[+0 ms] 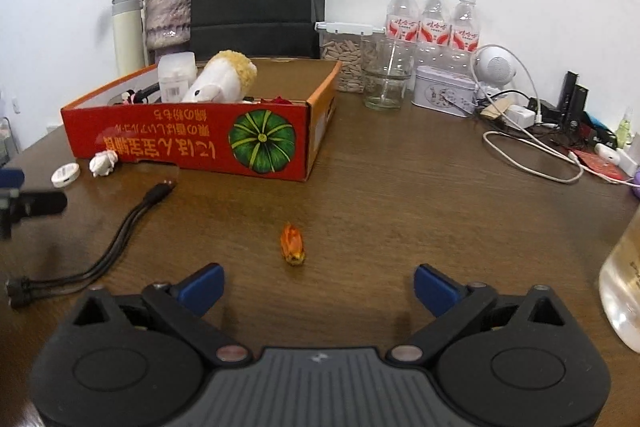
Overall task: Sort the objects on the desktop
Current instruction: 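Grasp the small orange item with the right tool while the left tool grasps the black USB cable, then carry the orange item and USB cable into the box and open both tools, then withdraw both tools from the box back over the table, then grasp the white round charger puck with the left tool, then grasp the crumpled white tissue with the right tool while the left tool holds the puck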
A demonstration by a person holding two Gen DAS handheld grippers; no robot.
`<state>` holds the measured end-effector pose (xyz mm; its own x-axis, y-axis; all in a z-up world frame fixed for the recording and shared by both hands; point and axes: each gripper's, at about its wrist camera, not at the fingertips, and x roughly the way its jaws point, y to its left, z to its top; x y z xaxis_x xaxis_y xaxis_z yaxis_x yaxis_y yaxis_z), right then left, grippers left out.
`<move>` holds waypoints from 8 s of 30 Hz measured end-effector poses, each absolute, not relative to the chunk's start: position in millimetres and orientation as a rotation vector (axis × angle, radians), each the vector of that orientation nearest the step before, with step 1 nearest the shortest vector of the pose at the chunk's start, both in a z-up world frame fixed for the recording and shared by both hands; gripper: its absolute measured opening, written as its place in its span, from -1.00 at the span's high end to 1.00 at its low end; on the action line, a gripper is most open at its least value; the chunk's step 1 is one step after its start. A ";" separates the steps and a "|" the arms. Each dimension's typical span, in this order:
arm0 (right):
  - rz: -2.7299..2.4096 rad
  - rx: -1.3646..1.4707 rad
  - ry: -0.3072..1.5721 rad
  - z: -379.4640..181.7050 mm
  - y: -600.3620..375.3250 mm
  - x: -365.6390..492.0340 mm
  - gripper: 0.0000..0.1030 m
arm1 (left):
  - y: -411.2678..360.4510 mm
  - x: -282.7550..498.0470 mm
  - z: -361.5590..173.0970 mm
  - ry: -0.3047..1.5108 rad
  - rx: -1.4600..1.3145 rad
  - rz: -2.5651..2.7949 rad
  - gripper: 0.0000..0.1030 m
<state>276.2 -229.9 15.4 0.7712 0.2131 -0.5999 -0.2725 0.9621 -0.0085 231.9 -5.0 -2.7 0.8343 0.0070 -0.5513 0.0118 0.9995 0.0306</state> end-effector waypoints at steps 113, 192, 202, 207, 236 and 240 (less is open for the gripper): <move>0.342 0.097 0.297 113.5 -143.8 405.0 0.79 | 71.2 345.9 120.4 0.155 -0.262 -0.035 0.71; 0.290 -0.097 0.490 31.5 -122.5 307.9 -1.00 | 100.3 279.6 -12.5 0.593 -0.027 0.099 -1.00; 0.291 -0.114 0.538 22.9 -120.5 303.7 -1.00 | 96.6 284.5 -19.0 0.632 -0.005 0.078 -0.81; 0.291 -0.124 0.549 20.4 -118.4 304.6 -1.00 | 95.5 287.6 -21.4 0.651 0.006 0.071 -0.44; 0.397 -0.071 0.631 23.0 -19.5 324.6 -0.93 | 174.7 286.4 -0.8 0.588 -0.111 0.073 0.22; 0.393 -0.083 0.641 21.7 2.4 331.4 -0.47 | 187.8 286.3 -0.4 0.590 -0.134 0.075 0.22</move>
